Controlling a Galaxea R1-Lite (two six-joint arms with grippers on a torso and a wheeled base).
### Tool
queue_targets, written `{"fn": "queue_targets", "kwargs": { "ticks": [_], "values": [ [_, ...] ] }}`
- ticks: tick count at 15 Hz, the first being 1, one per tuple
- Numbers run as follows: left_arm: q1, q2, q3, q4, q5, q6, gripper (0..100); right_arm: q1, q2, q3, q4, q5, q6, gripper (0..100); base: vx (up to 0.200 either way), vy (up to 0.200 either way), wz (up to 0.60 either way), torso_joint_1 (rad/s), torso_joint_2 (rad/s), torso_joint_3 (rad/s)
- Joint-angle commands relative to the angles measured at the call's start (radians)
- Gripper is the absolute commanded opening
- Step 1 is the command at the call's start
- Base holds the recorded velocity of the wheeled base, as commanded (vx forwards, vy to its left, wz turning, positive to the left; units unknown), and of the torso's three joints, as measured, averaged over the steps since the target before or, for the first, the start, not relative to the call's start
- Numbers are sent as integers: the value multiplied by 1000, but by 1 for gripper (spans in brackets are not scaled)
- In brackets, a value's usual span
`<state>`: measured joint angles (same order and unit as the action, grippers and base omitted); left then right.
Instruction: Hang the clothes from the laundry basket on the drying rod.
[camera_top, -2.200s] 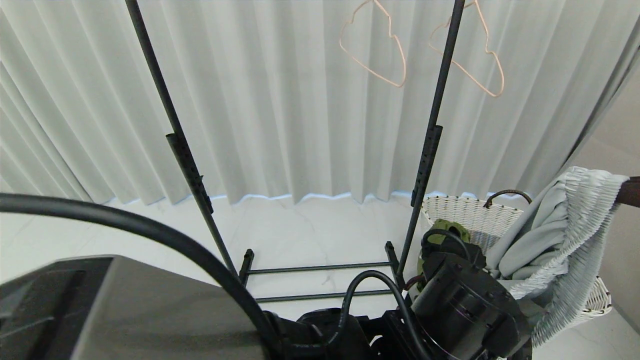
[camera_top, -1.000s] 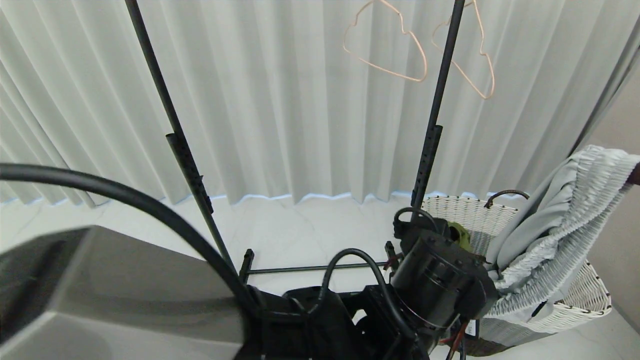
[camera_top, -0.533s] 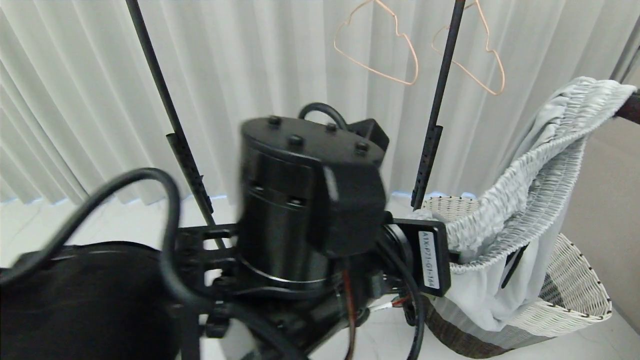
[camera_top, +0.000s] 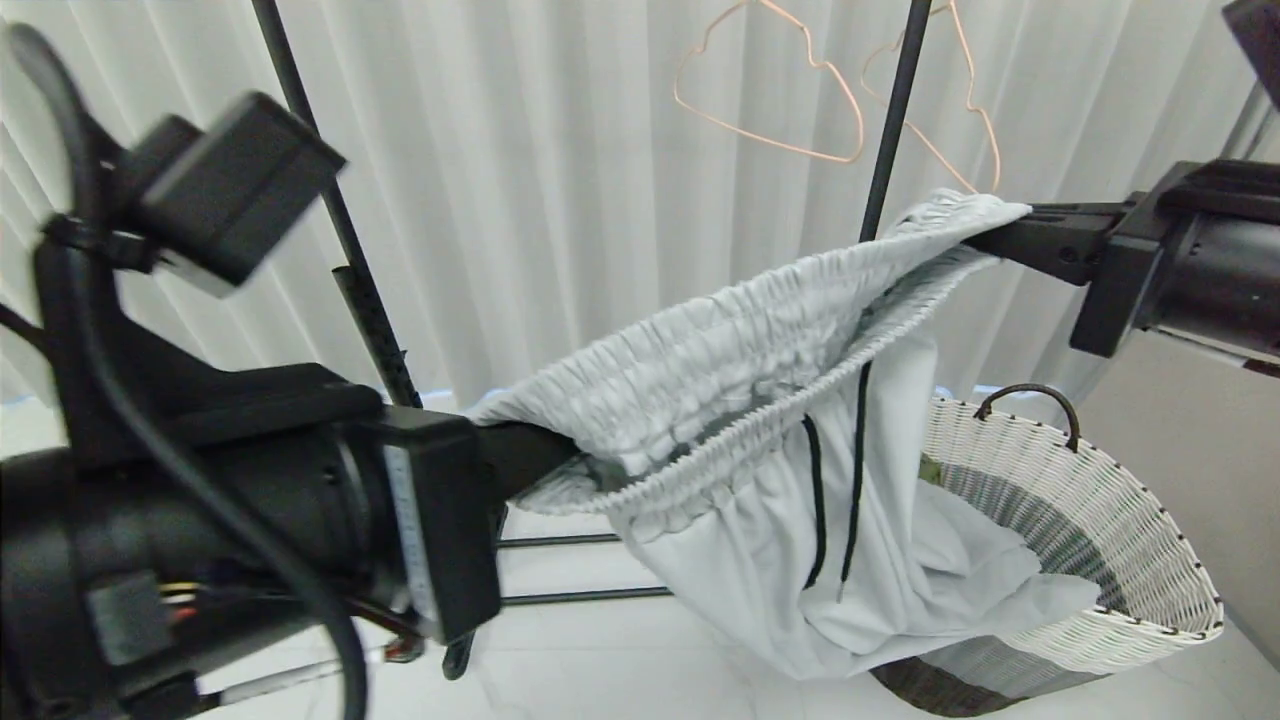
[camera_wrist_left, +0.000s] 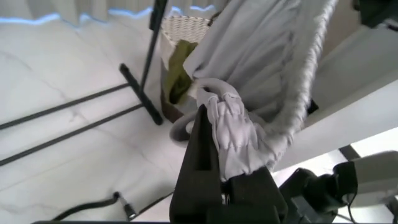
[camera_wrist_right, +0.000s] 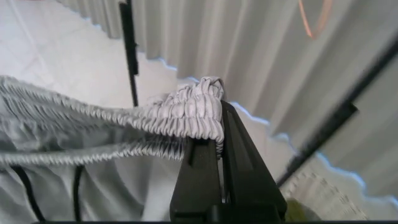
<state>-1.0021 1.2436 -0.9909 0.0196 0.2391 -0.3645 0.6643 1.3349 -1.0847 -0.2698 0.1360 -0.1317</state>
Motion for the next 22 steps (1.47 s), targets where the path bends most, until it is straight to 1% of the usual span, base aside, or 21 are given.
{"fn": "queue_targets", "kwargs": {
  "ticks": [1, 2, 3, 4, 6, 7, 9, 10, 11, 12, 14, 17, 18, 19, 21, 22],
  "values": [
    [14, -161, -28, 71, 0, 21, 0, 40, 92, -17, -29, -1, 0, 0, 0, 0, 0, 0, 0, 0],
    [14, -181, -29, 82, 0, 36, 0, 44, 99, -21, -32, -1, 0, 0, 0, 0, 0, 0, 0, 0],
    [14, -233, -29, 97, 0, 96, 0, 49, 118, -37, -32, -1, 0, 0, 0, 0, 0, 0, 0, 0],
    [16, -253, -29, 112, 0, 128, 0, 49, 124, -44, -32, -1, 0, 0, 0, 0, 0, 0, 0, 0],
    [19, -273, -25, 175, 0, 188, 0, 49, 125, -44, -32, -3, 0, 0, 0, 0, 0, 0, 0, 0],
    [20, -265, -22, 186, 0, 205, 0, 49, 119, -37, -32, -4, 0, 0, 0, 0, 0, 0, 0, 0],
    [36, -228, -11, 189, 22, 252, 0, 44, 101, -34, -26, -38, 1, 0, 0, 0, 0, 0, 0, 0],
    [56, -176, -22, 184, 72, 294, 0, 46, 90, -35, -26, -85, 6, 0, 0, 0, 0, 0, 0, 0],
    [56, -145, -42, 183, 98, 320, 0, 46, 78, -35, -23, -101, 6, 0, 0, 0, 0, 0, 0, 0],
    [57, -125, -61, 183, 106, 337, 0, 46, 69, -34, -19, -102, 6, 0, 0, 0, 0, 0, 0, 0],
    [57, -72, -123, 183, 108, 407, 0, 46, 6, -41, 61, -105, 6, 0, 0, 0, 0, 0, 0, 0],
    [59, -23, -193, 181, 108, 458, 0, 44, -75, -46, 173, -110, 7, 0, 0, 0, 0, 0, 0, 0],
    [59, 42, -284, 183, 124, 489, 0, 44, -129, -84, 256, -110, 9, 0, 0, 0, 0, 0, 0, 0],
    [59, 83, -351, 181, 152, 490, 0, 44, -135, -126, 291, -111, 9, 0, 0, 0, 0, 0, 0, 0],
    [59, 158, -486, 183, 215, 490, 0, 43, -122, -241, 348, -111, 9, 0, 0, 0, 0, 0, 0, 0],
    [59, 169, -496, 183, 229, 490, 0, 43, -117, -276, 382, -114, 9, 0, 0, 0, 0, 0, 0, 0]
  ]
}}
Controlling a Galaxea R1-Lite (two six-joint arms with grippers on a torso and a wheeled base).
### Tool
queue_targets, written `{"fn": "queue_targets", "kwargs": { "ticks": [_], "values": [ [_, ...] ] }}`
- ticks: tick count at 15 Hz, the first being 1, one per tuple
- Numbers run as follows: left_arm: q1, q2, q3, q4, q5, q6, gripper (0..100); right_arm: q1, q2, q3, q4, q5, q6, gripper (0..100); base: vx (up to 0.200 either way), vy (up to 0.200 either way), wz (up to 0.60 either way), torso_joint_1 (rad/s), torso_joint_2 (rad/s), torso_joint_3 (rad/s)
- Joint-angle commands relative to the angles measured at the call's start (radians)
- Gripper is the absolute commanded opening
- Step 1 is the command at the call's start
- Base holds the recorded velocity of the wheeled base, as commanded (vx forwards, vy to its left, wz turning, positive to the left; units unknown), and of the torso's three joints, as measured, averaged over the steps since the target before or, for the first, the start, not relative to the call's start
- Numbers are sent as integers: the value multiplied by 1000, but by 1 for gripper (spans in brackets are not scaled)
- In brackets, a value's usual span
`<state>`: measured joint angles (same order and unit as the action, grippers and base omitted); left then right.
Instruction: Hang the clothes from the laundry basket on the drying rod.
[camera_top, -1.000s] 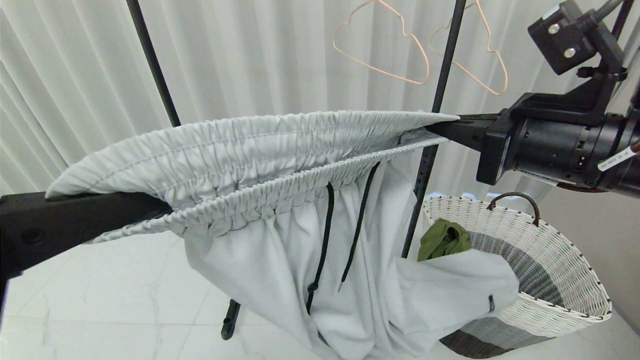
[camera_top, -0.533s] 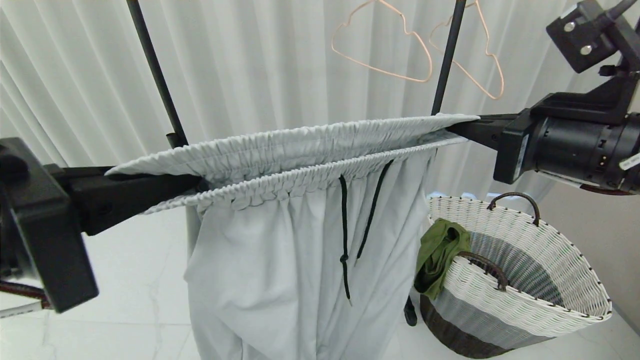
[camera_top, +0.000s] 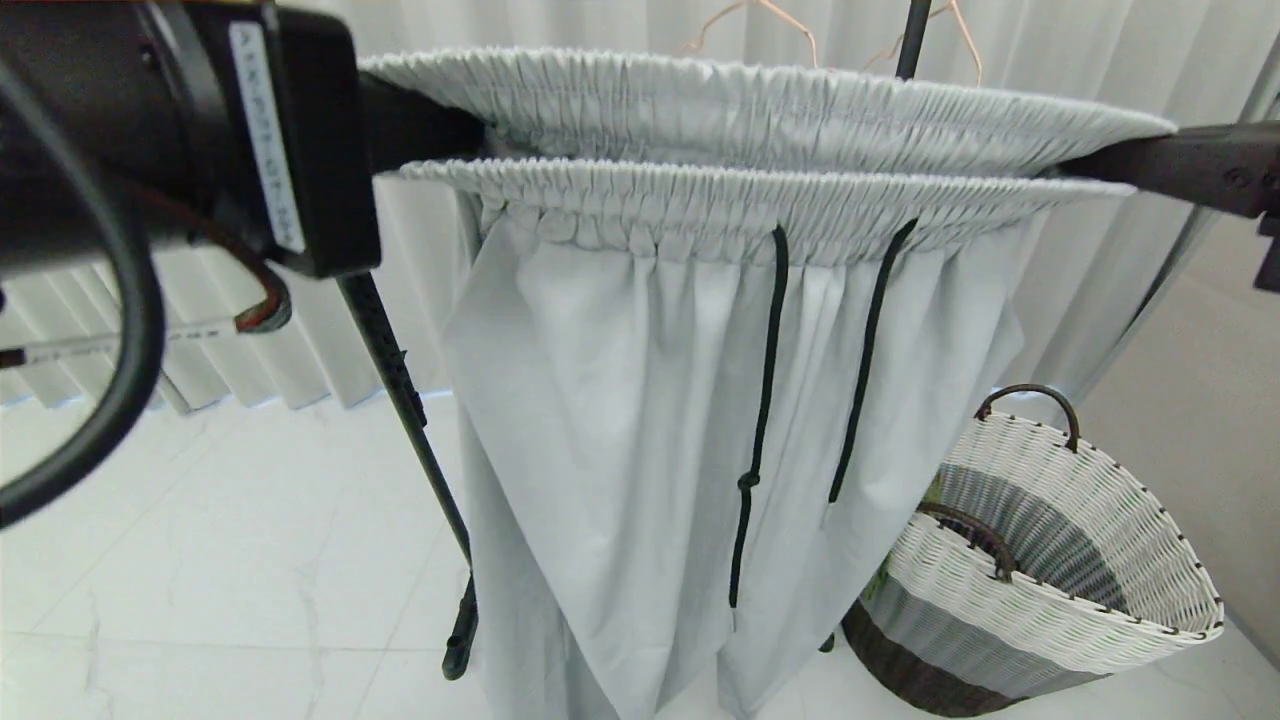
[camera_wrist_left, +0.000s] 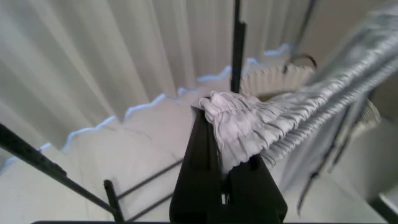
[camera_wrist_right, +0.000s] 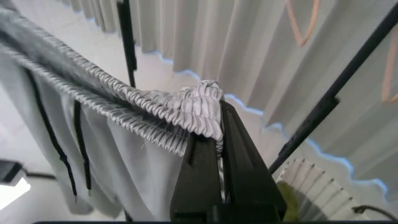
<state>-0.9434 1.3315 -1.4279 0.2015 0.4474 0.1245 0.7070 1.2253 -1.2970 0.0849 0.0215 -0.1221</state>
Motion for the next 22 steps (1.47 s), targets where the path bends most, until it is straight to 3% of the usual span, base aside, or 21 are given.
{"fn": "queue_targets", "kwargs": {
  "ticks": [1, 6, 10, 12, 14, 16, 18, 22],
  "values": [
    [0, 77, -43, 1, 22, -2, 0, 0, -7, -82, 53, -8, -1, 0, 0, 0, 0, 0, 0, 0],
    [0, 35, 9, -1, 97, -6, 0, 0, -20, -91, 85, -48, -2, 0, 0, 0, 0, 0, 0, 0],
    [-9, 38, -2, -4, 145, -9, 0, 2, -49, -134, 213, -43, -4, 0, 0, 0, 0, 0, 0, 0],
    [-9, 52, -32, -27, 143, -8, 0, 17, -83, -179, 332, -20, -1, 0, 0, 0, 0, 0, 0, 0],
    [-9, 84, -74, -59, 143, -6, 0, 62, -121, -189, 435, 44, -1, 0, 0, 0, 0, 0, 0, 0],
    [-8, 147, -158, -63, 143, -6, 0, 158, -167, -180, 572, 130, -1, 0, 0, 0, 0, 0, 0, 0],
    [-5, 183, -200, -63, 140, -5, 0, 259, -171, -173, 590, 144, 1, 0, 0, 0, 0, 0, 0, 0],
    [6, 189, -200, -59, 140, -5, 0, 285, -168, -165, 590, 141, 10, 0, 0, 0, 0, 0, 0, 0]
  ]
}}
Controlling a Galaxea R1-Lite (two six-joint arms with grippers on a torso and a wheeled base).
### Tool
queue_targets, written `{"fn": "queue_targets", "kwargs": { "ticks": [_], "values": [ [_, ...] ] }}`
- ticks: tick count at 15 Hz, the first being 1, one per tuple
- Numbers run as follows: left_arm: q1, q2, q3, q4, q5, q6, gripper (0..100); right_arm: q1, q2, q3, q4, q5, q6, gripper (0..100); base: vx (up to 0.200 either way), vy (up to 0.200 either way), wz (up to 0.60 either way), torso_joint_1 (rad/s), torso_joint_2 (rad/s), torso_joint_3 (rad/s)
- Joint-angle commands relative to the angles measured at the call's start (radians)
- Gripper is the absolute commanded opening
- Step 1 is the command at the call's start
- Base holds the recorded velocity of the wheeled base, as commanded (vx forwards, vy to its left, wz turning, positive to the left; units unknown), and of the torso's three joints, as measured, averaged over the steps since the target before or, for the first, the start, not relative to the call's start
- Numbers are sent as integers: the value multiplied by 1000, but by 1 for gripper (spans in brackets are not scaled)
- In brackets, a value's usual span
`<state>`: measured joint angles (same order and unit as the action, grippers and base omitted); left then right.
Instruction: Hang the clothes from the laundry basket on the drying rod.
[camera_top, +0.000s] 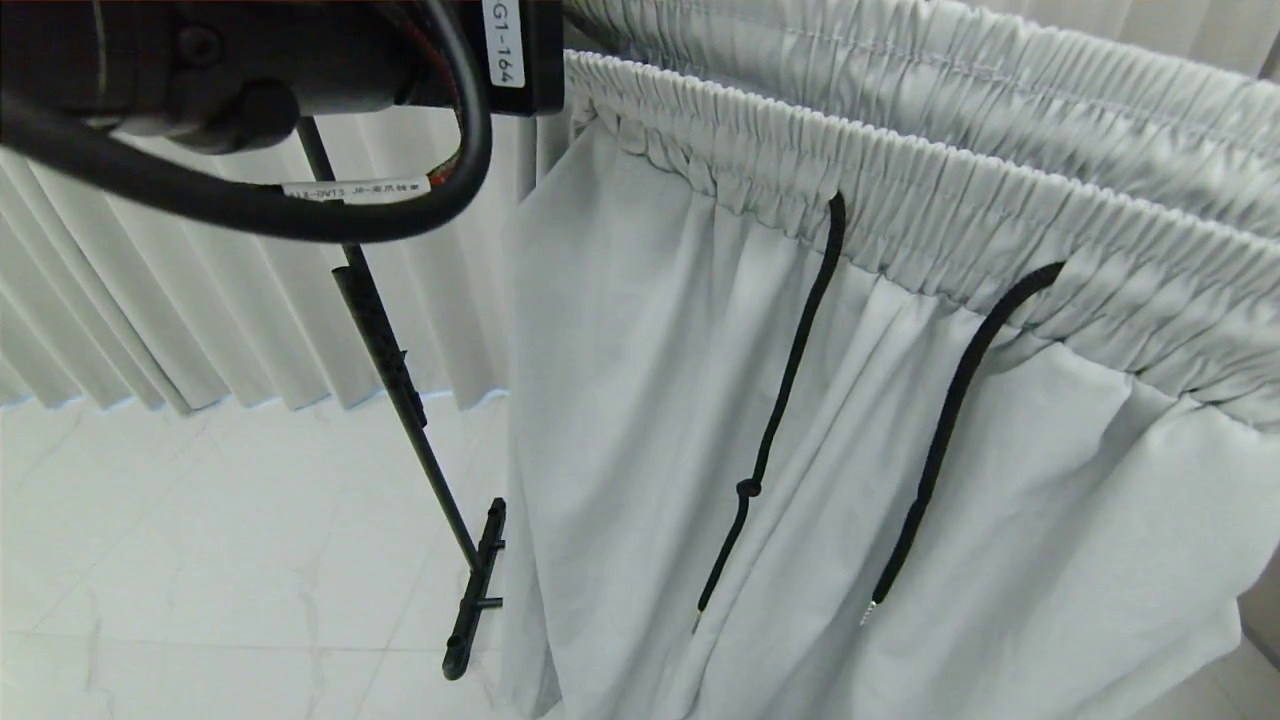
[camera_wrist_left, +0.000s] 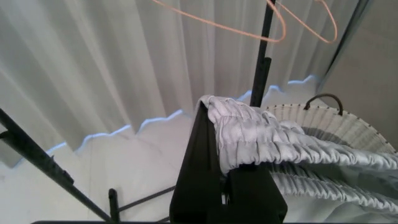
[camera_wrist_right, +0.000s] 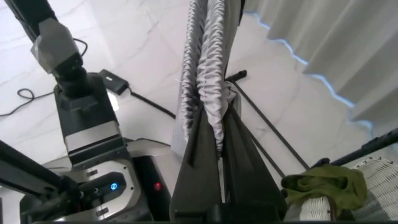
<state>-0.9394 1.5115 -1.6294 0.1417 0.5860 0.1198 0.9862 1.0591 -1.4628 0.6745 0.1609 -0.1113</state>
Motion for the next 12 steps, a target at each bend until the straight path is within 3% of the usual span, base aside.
{"fn": "queue_targets", "kwargs": {
  "ticks": [1, 2, 5, 8, 12],
  "values": [
    [2, 4, 8, 10, 2, 0, 0, 5, -2, 1, 2, -6, 1, 0, 0, 0, 0, 0, 0, 0],
    [1, -8, 14, 33, 3, 0, 0, -3, 1, -2, 2, -37, 1, 0, 0, 0, 0, 0, 0, 0],
    [-9, -80, 16, 164, 0, -51, 0, -58, 73, -30, -33, -261, 1, 0, 0, 0, 0, 0, 0, 0],
    [-56, -180, 65, 283, -5, -123, 0, -119, 153, -36, -191, -284, 1, 0, 0, 0, 0, 0, 0, 0],
    [-269, -307, 207, 315, -6, -146, 0, -136, 277, -39, -464, -277, 1, 0, 0, 0, 0, 0, 0, 0]
  ]
}}
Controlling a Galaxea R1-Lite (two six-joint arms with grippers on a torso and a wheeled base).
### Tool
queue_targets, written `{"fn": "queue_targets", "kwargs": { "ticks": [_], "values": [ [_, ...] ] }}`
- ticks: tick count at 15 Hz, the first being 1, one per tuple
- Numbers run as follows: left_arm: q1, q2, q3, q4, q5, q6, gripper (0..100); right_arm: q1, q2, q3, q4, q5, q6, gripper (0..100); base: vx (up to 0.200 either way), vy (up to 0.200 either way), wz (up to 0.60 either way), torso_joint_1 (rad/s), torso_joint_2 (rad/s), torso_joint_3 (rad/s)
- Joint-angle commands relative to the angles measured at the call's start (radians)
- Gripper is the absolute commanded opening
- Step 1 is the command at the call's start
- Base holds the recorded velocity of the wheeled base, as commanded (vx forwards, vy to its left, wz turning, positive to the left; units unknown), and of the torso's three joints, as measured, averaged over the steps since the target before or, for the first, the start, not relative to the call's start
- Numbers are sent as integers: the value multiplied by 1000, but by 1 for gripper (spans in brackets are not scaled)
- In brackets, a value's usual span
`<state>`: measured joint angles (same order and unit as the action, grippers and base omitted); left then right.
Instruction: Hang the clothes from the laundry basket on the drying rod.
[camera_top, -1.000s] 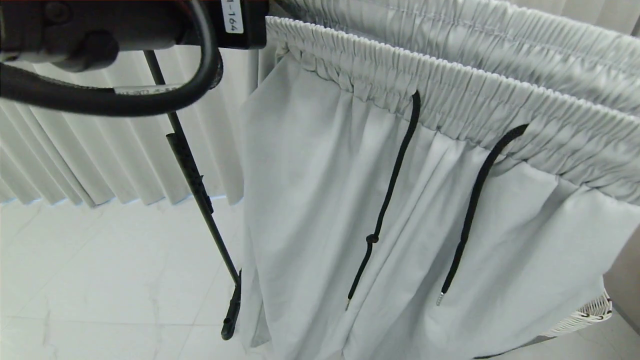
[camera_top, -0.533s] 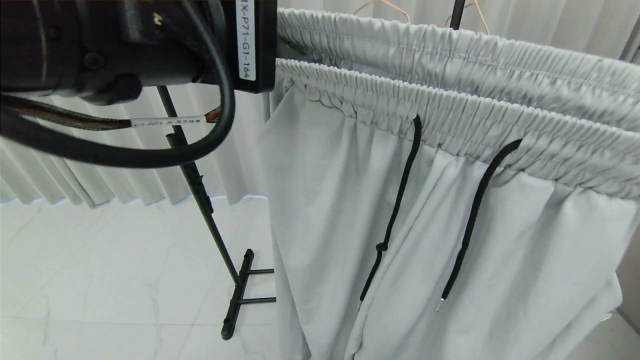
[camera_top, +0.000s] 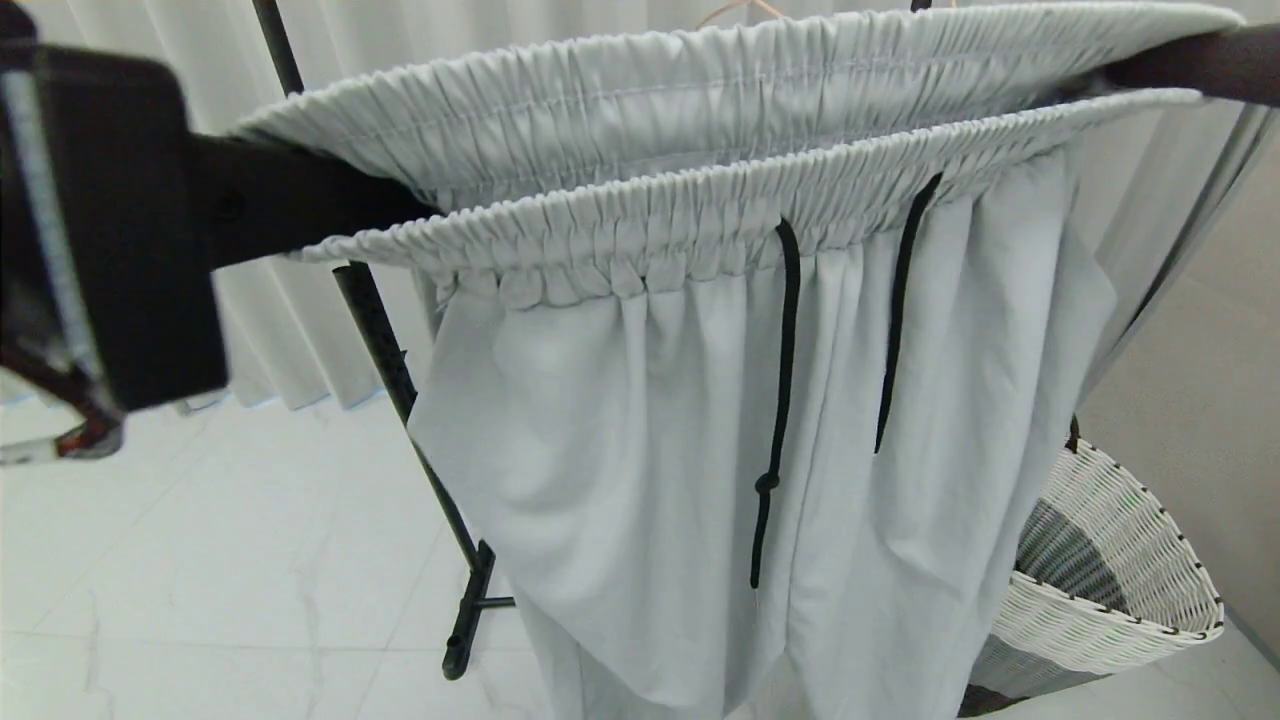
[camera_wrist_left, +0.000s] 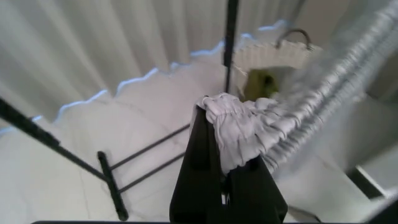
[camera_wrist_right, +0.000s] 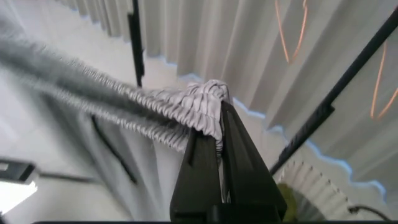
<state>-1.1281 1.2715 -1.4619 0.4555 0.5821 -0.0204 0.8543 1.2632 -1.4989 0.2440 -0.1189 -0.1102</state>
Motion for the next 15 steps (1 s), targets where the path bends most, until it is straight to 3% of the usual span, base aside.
{"fn": "queue_targets", "kwargs": {
  "ticks": [1, 3, 9, 11, 12, 15],
  "values": [
    [-142, -70, 40, 2, -4, -23, 0, -3, 96, -4, -74, 8, -2, 0, 0, 0, 0, 0, 0, 0],
    [-245, -70, 40, 2, -4, -67, 0, -1, 133, -32, -120, 15, -2, 0, 0, 0, 0, 0, 0, 0],
    [-249, -80, 41, 2, -1, -62, 0, -4, 137, -50, -95, 7, -2, 0, 0, 0, 0, 0, 0, 0],
    [-162, -57, 35, -8, -1, -32, 0, -27, 113, -75, -35, 5, -2, 0, 0, 0, 0, 0, 0, 0],
    [-41, -32, 18, -23, -2, 47, 0, -41, 90, -110, 31, 5, -2, 0, 0, 0, 0, 0, 0, 0],
    [76, 28, 17, -209, -34, 162, 0, -58, 21, -116, 112, 4, -2, 0, 0, 0, 0, 0, 0, 0]
  ]
}}
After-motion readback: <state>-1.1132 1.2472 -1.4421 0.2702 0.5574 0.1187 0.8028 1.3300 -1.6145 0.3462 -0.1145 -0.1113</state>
